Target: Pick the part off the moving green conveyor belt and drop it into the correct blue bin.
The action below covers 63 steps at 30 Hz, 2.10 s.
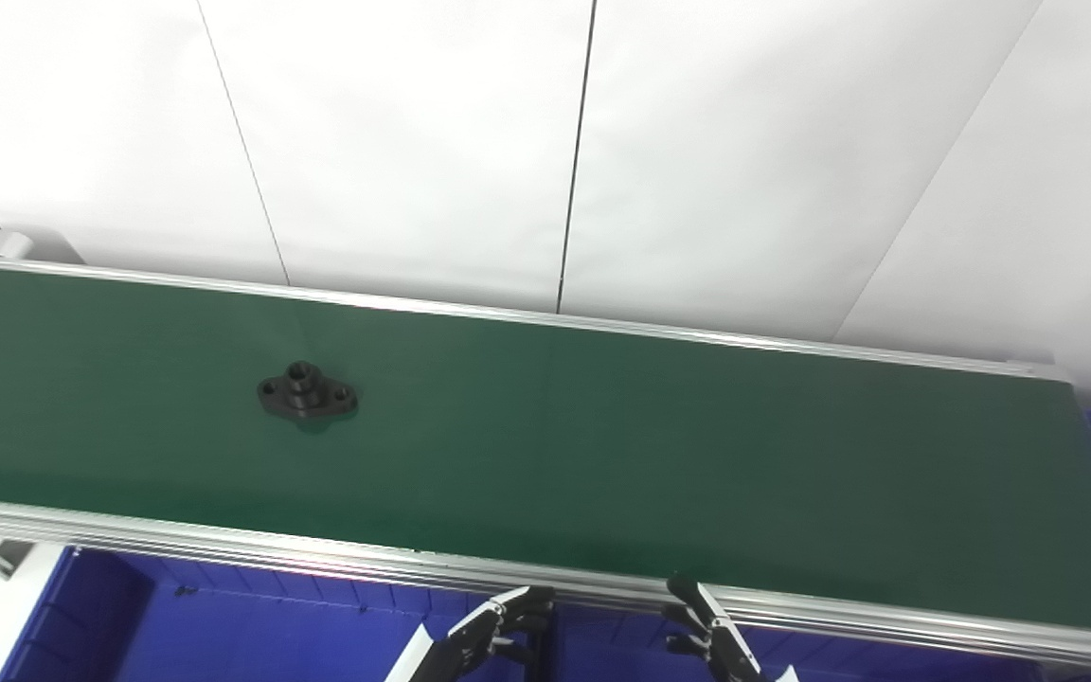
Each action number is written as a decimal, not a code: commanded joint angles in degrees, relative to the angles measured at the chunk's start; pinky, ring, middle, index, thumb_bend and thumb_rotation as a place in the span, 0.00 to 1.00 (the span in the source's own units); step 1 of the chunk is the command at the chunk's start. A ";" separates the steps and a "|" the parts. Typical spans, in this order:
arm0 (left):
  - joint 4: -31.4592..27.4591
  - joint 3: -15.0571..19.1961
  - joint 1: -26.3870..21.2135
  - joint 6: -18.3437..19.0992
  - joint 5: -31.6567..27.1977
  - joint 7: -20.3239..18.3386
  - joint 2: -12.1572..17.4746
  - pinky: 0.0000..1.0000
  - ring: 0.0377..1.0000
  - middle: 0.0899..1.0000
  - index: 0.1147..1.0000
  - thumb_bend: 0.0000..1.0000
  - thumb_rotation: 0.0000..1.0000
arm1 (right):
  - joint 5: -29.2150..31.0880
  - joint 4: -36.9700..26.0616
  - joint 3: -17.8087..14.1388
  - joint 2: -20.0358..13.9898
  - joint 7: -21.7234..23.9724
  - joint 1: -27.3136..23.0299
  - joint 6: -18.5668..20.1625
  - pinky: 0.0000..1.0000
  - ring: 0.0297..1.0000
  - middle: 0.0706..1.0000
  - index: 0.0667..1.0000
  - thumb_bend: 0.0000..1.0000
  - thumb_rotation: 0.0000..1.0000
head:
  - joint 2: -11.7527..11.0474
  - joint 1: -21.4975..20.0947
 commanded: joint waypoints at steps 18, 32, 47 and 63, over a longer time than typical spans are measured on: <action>-1.73 -0.45 -0.48 -2.31 0.50 1.03 0.24 0.65 0.79 0.82 0.82 0.80 0.69 | -14.84 -13.88 -9.77 6.72 3.93 -4.09 0.19 0.72 0.83 0.88 0.95 0.78 0.82 | 0.70 -1.58; -1.13 -1.07 -1.26 -2.30 0.18 1.77 -0.32 0.67 0.79 0.82 0.82 0.79 0.67 | -19.08 -10.86 -15.58 7.50 11.13 -17.70 6.22 0.79 0.89 0.92 0.93 0.81 0.84 | 0.26 -1.25; 0.10 -2.26 -2.16 -2.31 -0.16 2.93 -0.64 0.68 0.79 0.81 0.82 0.81 0.67 | -28.44 -6.58 -12.97 9.76 22.52 -36.02 22.65 0.66 0.80 0.87 0.89 0.85 0.71 | -0.12 -1.11; 0.91 -3.77 -3.41 -2.31 0.38 4.76 -0.62 0.67 0.79 0.81 0.81 0.80 0.67 | -38.48 9.25 -5.80 11.87 24.30 -50.41 28.68 0.62 0.77 0.83 0.89 0.92 0.69 | -0.66 -0.52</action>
